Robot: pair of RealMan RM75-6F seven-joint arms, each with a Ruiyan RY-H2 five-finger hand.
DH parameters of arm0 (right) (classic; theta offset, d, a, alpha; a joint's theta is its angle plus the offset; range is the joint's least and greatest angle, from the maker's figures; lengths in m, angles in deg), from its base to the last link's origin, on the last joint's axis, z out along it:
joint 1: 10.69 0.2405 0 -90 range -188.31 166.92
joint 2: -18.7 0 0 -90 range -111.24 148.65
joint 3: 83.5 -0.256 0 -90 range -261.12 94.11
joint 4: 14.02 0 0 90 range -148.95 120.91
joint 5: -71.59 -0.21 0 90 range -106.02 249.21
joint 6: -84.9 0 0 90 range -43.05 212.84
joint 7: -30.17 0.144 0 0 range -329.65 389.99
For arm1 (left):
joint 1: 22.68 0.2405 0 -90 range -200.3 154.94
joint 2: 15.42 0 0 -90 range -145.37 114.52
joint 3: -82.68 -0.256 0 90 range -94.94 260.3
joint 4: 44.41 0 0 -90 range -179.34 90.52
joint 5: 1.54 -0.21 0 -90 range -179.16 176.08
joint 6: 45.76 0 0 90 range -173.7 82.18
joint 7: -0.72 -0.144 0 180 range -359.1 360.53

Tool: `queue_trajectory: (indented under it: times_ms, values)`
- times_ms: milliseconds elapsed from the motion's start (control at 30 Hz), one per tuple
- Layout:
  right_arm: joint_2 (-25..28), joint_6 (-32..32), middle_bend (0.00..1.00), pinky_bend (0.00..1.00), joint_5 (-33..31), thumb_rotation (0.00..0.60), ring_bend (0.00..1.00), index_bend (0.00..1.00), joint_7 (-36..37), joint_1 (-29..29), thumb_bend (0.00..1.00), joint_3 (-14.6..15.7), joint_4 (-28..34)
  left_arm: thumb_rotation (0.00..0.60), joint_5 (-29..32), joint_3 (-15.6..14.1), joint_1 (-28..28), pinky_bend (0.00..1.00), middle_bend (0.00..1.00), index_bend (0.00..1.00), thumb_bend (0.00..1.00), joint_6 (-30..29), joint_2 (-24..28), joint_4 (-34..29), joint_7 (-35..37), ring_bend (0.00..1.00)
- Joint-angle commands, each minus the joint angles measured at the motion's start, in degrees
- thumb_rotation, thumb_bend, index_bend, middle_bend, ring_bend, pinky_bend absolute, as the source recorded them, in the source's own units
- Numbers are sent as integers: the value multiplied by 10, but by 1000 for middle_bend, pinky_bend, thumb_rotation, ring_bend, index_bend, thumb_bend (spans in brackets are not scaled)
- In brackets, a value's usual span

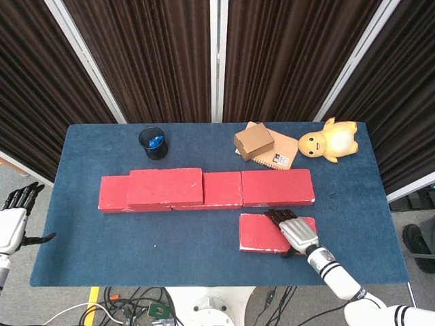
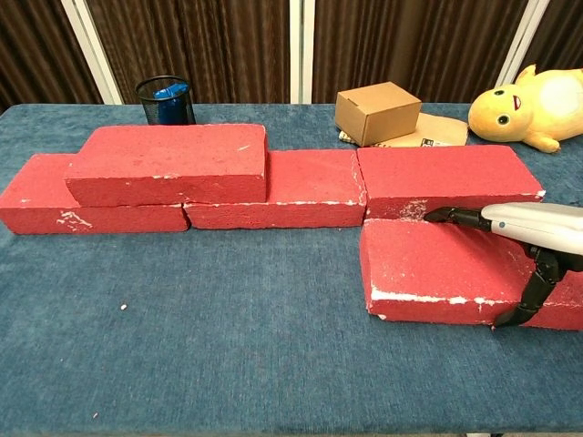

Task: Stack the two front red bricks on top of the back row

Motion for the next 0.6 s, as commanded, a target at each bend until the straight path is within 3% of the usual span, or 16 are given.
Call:
queue_trajectory:
  times_ms: [33, 233, 433, 600]
  values:
    - [-6, 0, 0, 0, 5, 600, 0, 0, 11, 2, 0, 2, -7, 600, 0, 1, 1, 0, 0, 8, 30, 3, 0, 1, 1, 0]
    - [-16, 23, 51, 8, 20, 600, 33, 0, 23, -3, 0, 3, -18, 600, -1, 2, 3, 0, 0, 8, 30, 6, -1, 4, 6, 0]
    - [-21, 34, 190, 192, 21, 600, 164, 0, 23, -5, 0, 5, -26, 600, -3, 3, 5, 0, 0, 8, 31, 10, -2, 6, 6, 0]
    - [-13, 48, 219, 235, 39, 600, 192, 0, 37, -8, 0, 6, -15, 600, -5, 4, 7, 0, 0, 8, 30, 10, -1, 4, 7, 0]
